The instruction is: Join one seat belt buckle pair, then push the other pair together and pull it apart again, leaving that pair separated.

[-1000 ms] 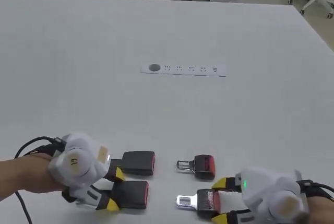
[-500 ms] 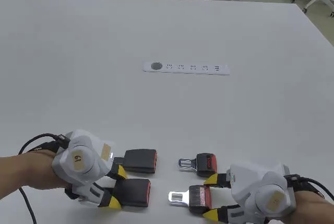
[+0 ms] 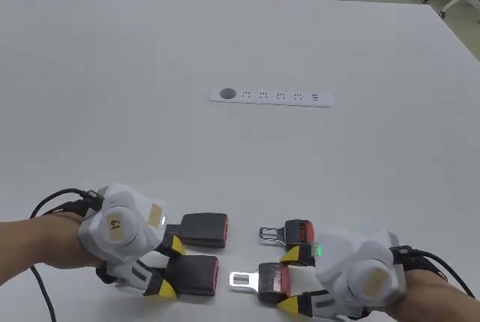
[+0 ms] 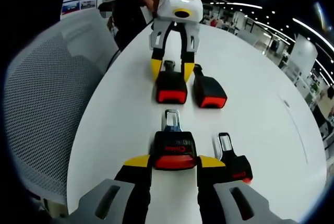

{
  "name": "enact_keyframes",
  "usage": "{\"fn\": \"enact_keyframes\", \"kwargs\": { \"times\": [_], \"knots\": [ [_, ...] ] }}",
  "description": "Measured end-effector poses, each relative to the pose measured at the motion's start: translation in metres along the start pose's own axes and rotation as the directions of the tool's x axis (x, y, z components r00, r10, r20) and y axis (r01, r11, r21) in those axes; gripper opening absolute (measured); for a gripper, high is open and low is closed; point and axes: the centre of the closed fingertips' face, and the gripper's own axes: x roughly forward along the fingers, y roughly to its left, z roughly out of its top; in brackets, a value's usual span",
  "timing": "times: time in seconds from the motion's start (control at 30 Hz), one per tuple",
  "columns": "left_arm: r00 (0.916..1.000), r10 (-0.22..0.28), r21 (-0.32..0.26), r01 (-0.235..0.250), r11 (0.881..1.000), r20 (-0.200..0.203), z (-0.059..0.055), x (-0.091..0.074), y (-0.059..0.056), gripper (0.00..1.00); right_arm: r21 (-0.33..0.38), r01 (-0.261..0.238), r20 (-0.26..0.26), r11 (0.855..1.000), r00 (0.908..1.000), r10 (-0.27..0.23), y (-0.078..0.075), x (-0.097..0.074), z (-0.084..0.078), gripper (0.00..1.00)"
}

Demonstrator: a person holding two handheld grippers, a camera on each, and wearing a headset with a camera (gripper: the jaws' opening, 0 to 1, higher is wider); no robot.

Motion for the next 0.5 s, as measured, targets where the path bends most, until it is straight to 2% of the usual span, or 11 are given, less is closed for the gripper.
{"fn": "enact_keyframes", "kwargs": {
  "times": [0.5],
  "knots": [
    [1.0,-0.002,0.001,0.002,1.0,-0.003,0.001,0.0,0.0,0.32,0.0,-0.009,0.01,1.0,0.9999,0.009,-0.003,0.011,0.008,0.3]
  ]
}}
